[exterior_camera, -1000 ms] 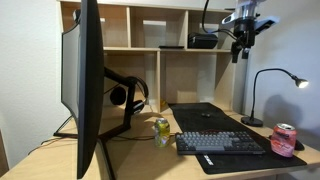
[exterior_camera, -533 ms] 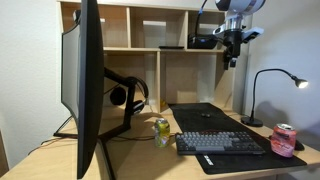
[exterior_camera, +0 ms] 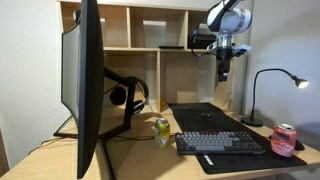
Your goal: Turn off the desk lamp
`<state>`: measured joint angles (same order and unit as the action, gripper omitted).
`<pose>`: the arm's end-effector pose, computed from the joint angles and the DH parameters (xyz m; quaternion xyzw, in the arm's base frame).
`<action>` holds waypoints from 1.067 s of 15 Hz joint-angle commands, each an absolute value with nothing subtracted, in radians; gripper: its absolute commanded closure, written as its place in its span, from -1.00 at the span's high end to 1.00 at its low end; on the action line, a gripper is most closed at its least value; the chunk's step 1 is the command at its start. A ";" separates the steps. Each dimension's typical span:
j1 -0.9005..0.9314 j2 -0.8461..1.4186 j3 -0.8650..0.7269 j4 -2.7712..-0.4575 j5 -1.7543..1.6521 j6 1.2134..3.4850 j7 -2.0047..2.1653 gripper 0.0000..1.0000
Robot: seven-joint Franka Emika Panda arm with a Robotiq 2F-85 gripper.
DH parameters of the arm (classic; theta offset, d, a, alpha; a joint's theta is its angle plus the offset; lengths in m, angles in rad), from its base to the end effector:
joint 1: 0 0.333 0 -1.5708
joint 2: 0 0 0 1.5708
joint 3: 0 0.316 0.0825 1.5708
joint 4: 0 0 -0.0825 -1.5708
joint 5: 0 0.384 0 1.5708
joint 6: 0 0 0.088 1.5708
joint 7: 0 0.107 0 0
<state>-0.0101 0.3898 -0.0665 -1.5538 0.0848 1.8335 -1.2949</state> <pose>0.6588 -0.0383 0.4155 -0.8251 -0.5617 0.0247 0.0558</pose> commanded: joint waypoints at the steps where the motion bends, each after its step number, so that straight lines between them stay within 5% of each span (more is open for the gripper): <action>1: -0.043 0.566 -0.037 -1.305 0.047 1.760 -1.217 1.00; 2: -0.051 0.477 -0.021 -1.447 0.055 1.824 -1.257 1.00; 6: -0.060 0.503 -0.007 -1.418 0.050 1.820 -1.249 1.00; 15: -0.093 0.903 0.019 -0.979 0.060 1.798 -1.115 1.00; 16: -0.093 0.815 0.028 -1.124 0.041 1.843 -1.156 1.00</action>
<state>-0.0748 0.8154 -0.0011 -1.1244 0.0628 1.8448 -1.1643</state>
